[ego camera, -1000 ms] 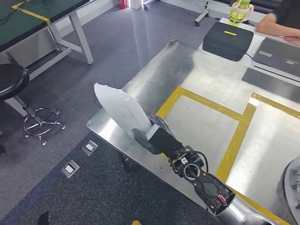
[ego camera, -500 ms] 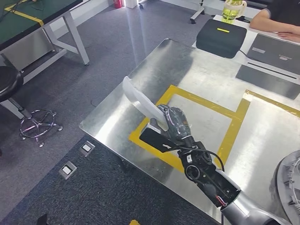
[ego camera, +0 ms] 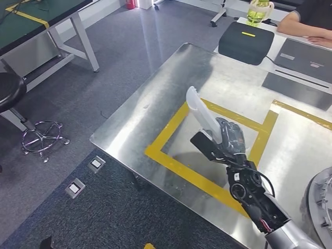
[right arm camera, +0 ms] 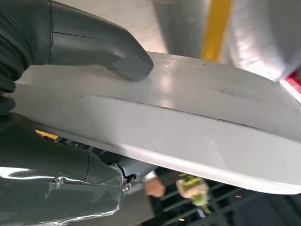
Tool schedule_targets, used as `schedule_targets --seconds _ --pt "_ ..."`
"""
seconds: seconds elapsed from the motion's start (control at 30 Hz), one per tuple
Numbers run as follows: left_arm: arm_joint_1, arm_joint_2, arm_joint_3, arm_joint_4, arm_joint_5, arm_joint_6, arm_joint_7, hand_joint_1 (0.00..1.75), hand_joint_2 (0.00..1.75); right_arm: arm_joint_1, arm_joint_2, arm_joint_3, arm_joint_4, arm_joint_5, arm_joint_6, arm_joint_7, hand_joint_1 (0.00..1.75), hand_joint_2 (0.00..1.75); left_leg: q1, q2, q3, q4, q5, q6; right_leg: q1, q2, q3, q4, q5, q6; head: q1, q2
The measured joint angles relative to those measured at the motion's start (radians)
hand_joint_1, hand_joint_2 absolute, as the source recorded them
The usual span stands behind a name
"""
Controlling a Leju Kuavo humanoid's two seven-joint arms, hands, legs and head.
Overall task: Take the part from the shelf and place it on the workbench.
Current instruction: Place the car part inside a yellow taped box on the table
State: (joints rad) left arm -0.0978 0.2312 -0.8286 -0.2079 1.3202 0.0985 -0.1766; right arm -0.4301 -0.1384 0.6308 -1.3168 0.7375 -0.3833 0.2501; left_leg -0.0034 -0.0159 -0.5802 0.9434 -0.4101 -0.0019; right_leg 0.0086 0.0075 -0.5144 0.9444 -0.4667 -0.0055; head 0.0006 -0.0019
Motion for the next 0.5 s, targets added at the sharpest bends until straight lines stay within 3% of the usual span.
schedule_targets --seconds 0.23,0.5 --pt "0.001 0.004 0.000 0.000 -0.010 -0.002 0.000 0.00 1.75 0.055 -0.057 -0.097 0.030 -0.017 -0.013 0.004 1.71 1.75 0.000 0.000 0.000 0.000 0.000 0.000 -0.001 0.000 0.000 -0.001 0.000 0.000 0.001 0.000" --pt "0.000 0.007 0.000 0.000 -0.017 -0.009 -0.003 0.00 1.75 0.090 -0.081 -0.176 0.114 0.005 -0.008 0.008 1.71 1.75 0.000 0.000 0.000 0.000 0.000 0.001 0.000 0.000 0.000 -0.001 0.000 0.000 -0.001 0.000"
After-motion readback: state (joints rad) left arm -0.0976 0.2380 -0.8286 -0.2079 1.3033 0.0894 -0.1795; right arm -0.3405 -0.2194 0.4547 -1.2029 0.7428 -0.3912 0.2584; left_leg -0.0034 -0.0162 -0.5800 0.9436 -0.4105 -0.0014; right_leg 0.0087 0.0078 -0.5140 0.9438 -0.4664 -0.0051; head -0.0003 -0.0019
